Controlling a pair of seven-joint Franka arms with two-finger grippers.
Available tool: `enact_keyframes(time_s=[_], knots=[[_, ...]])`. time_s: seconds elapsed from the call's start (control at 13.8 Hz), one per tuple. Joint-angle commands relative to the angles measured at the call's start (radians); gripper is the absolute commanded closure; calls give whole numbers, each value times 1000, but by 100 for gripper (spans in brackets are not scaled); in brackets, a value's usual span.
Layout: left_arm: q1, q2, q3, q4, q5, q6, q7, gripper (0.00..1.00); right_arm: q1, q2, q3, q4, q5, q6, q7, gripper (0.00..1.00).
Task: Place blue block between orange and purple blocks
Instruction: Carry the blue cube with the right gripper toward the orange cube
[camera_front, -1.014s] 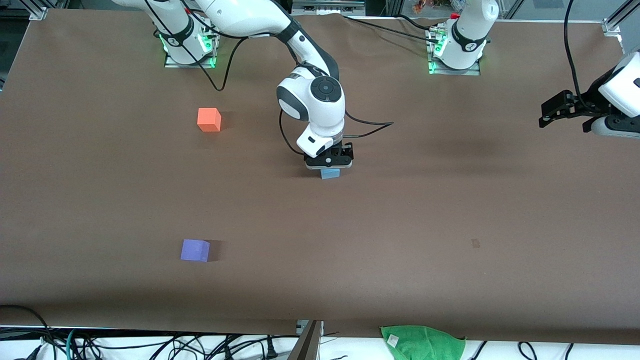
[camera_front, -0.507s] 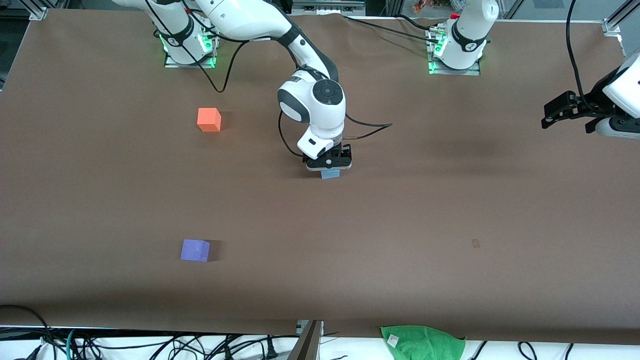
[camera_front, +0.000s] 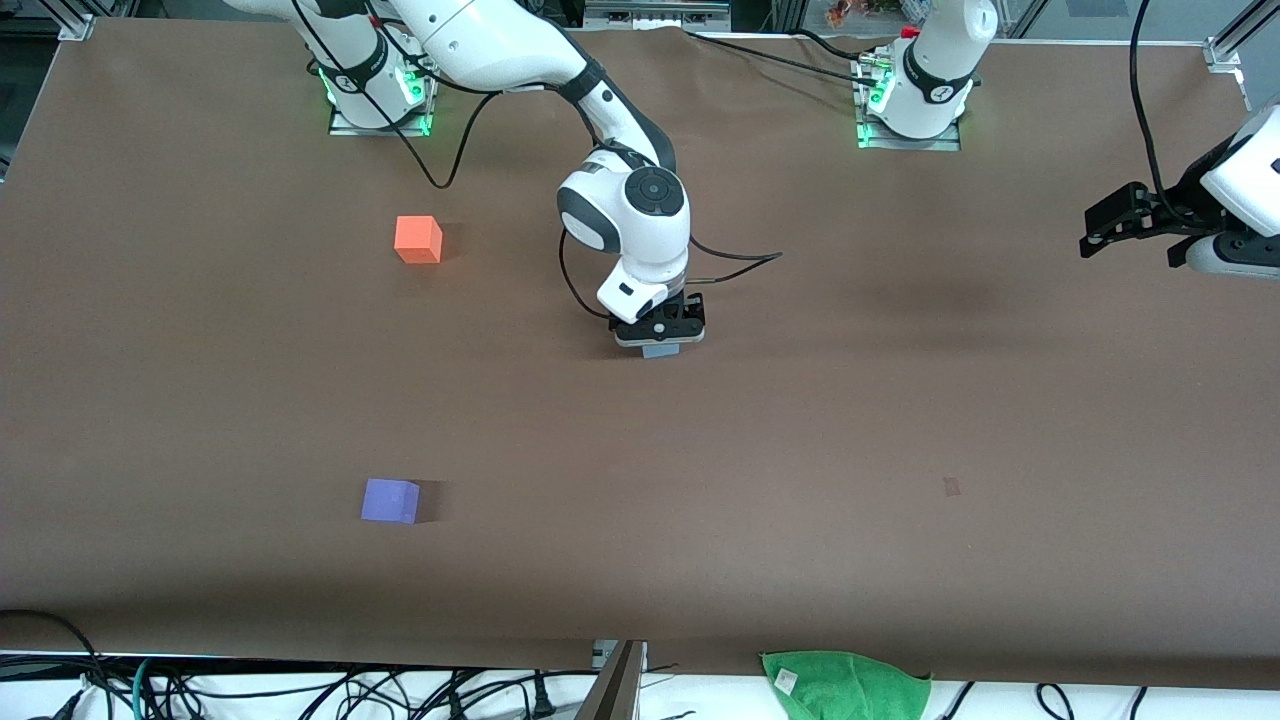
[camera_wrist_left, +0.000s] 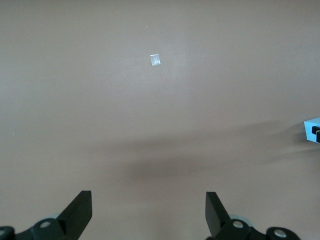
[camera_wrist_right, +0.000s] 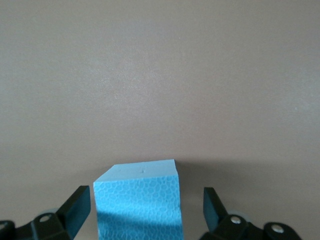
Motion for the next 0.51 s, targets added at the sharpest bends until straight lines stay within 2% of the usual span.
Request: enact_keyframes(time_s=[0.0, 0.07, 0.14, 0.22, 0.43], knots=[[-4, 13, -2, 35, 7, -32, 3, 0, 8, 16, -7, 23, -14, 6, -2, 0], [-4, 13, -2, 35, 6, -36, 3, 0, 7, 17, -7, 23, -14, 6, -3, 16], [-4, 12, -2, 35, 6, -36, 3, 0, 7, 17, -7, 26, -11, 6, -6, 49], [-6, 13, -4, 36, 7, -36, 3, 0, 7, 17, -7, 32, -10, 4, -3, 64], [-6, 12, -19, 38, 10, -35, 3, 0, -1, 5, -9, 37, -4, 1, -2, 70]])
